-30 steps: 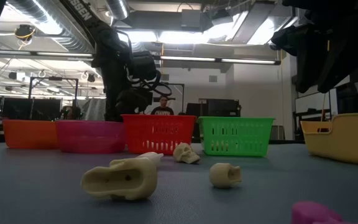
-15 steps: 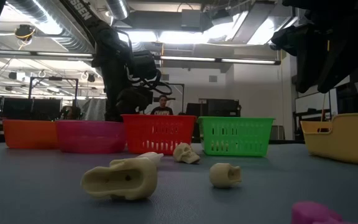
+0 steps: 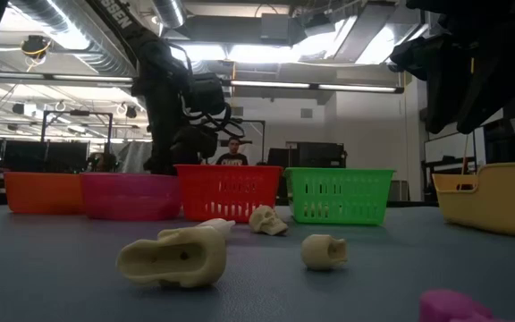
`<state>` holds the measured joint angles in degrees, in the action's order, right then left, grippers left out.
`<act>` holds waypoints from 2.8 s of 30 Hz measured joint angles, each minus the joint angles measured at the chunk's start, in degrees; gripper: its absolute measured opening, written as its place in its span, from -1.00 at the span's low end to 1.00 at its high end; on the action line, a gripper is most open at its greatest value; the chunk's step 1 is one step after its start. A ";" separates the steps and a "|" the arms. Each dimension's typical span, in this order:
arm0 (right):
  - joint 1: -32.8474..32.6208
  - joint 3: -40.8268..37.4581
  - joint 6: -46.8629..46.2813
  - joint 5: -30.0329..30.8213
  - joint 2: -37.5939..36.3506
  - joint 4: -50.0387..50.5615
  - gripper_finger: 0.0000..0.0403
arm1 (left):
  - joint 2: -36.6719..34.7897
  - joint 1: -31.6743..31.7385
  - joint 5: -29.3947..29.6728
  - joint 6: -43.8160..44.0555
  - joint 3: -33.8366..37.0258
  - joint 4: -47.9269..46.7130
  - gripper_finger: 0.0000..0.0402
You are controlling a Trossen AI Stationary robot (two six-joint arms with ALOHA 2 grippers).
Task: Sort Halloween decoration
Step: Put the white ghost toy into the red bin
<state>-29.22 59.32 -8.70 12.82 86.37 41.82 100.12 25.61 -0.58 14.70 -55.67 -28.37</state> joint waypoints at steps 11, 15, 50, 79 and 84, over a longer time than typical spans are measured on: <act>0.01 -0.01 0.01 0.00 0.00 0.00 -0.34 | -0.17 0.00 0.00 -5.59 -8.53 -11.23 -0.30; 0.01 0.01 0.01 0.00 0.00 0.00 -0.34 | -0.17 -0.07 -0.16 3.82 -8.90 -12.77 -0.30; -0.01 0.01 7.74 -0.06 0.00 0.24 -0.34 | -0.07 -3.19 -0.70 40.79 -8.10 -16.14 -0.30; -0.01 0.01 10.72 -0.43 0.00 0.22 -0.34 | 3.04 -3.28 1.59 53.94 -8.03 -15.33 -0.30; 0.00 0.00 10.72 -0.44 0.00 0.22 -0.34 | 3.37 -3.28 2.62 54.23 -8.03 -14.86 -0.30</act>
<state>-29.22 59.32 2.02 12.37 86.37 42.04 103.49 22.33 2.04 68.93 -63.70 -43.23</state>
